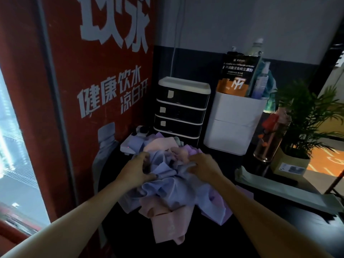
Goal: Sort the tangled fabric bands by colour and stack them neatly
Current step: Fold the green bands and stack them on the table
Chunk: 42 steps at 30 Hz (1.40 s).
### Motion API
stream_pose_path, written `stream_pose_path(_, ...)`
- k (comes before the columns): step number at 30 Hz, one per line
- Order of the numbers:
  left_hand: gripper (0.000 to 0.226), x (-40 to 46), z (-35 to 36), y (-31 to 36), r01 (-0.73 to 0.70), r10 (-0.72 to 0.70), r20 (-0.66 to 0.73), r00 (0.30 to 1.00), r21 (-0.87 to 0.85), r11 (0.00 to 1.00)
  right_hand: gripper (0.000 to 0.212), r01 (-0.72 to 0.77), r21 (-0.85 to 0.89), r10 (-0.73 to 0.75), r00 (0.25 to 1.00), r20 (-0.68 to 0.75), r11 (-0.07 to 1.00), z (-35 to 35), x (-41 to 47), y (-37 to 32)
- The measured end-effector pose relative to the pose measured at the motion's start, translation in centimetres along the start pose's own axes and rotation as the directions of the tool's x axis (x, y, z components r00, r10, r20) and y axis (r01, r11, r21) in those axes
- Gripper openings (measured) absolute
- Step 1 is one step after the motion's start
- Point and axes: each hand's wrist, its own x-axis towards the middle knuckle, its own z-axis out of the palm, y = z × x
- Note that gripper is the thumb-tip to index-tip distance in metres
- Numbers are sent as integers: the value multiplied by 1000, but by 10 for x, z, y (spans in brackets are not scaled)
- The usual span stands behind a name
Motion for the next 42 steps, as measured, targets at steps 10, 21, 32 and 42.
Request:
stream_pose_path(10, 58, 2, -14, -5, 9, -9, -29, 1000, -2, 1000, 15, 156, 144, -113, 956, -270, 977, -34, 24, -7)
stream_pose_path(21, 11, 49, -31, 35, -169, 133, -240, 962, -137, 976, 21, 159, 281, -187, 980, 75, 946, -66, 41, 7)
stream_pose_path(32, 26, 140, 11, 27, -92, 97, -142, 985, 45, 995, 24, 89, 161, -72, 992, -107, 983, -18, 134, 25)
stream_pose_path(42, 24, 151, 23, 9, -52, 54, -97, 994, 22, 998, 20, 83, 88, -81, 996, -23, 993, 21, 153, 21)
